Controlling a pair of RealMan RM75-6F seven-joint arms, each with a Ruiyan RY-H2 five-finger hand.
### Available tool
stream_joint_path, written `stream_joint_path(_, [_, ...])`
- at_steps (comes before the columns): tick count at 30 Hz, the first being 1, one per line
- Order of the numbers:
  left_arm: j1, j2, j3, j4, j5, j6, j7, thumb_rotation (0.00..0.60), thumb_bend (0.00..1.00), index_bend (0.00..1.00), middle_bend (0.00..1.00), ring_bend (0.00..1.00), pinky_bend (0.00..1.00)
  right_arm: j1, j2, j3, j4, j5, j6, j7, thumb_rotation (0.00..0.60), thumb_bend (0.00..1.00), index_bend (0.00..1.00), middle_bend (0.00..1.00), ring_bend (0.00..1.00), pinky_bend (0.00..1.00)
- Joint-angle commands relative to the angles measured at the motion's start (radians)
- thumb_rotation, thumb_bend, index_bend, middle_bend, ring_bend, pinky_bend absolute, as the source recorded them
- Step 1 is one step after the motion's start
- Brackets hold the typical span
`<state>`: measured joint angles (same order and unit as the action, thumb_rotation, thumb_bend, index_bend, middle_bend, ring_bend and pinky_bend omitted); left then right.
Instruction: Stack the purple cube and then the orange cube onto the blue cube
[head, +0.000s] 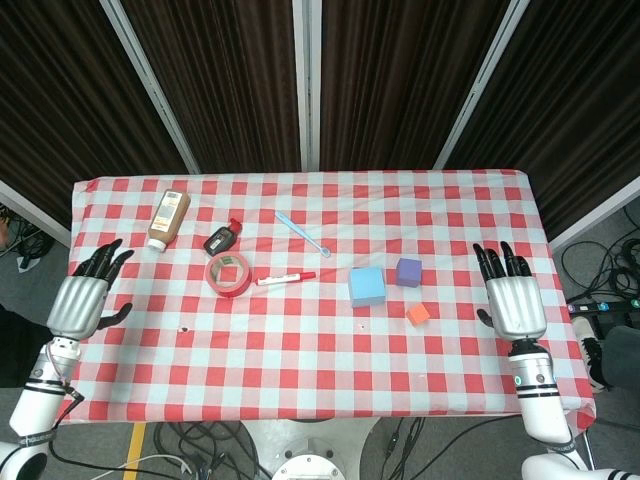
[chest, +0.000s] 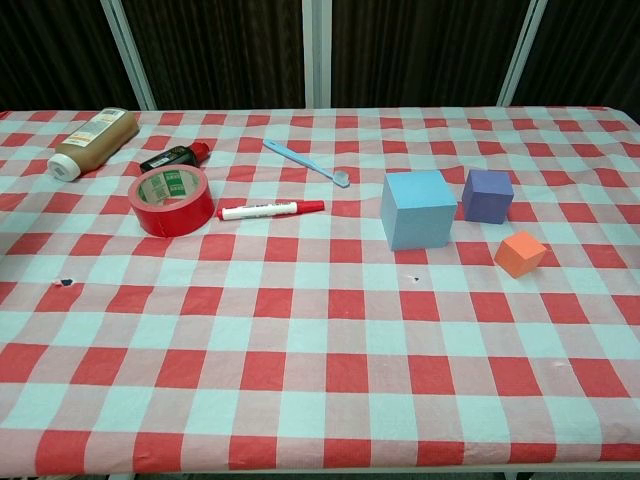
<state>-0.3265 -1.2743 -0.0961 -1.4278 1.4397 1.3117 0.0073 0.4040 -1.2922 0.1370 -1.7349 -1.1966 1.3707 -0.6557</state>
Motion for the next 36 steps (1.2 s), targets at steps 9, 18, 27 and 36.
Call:
stream_joint_path(9, [0.004, 0.005, -0.008, -0.002, 0.007, 0.024, -0.008, 0.6, 0.31, 0.17, 0.11, 0.09, 0.24, 0.09, -0.005, 0.073, 0.033, 0.054, -0.112, 0.015, 0.6, 0.05, 0.01, 0.23, 0.1, 0.2])
stream_joint_path(18, [0.005, 0.009, -0.01, -0.006, 0.006, 0.025, -0.019, 0.6, 0.31, 0.17, 0.11, 0.09, 0.24, 0.205, -0.068, 0.11, 0.158, 0.154, -0.258, -0.027, 0.6, 0.05, 0.04, 0.27, 0.22, 0.33])
stream_joint_path(27, [0.004, 0.008, -0.009, -0.004, 0.002, 0.019, -0.02, 0.6, 0.31, 0.17, 0.11, 0.09, 0.24, 0.295, -0.181, 0.138, 0.328, 0.294, -0.376, 0.003, 0.6, 0.06, 0.04, 0.3, 0.16, 0.22])
stream_joint_path(36, [0.003, 0.011, -0.008, -0.006, 0.0, 0.012, -0.029, 0.6, 0.31, 0.17, 0.11, 0.09, 0.24, 0.348, -0.258, 0.117, 0.437, 0.329, -0.444, 0.027, 0.6, 0.06, 0.05, 0.35, 0.15, 0.1])
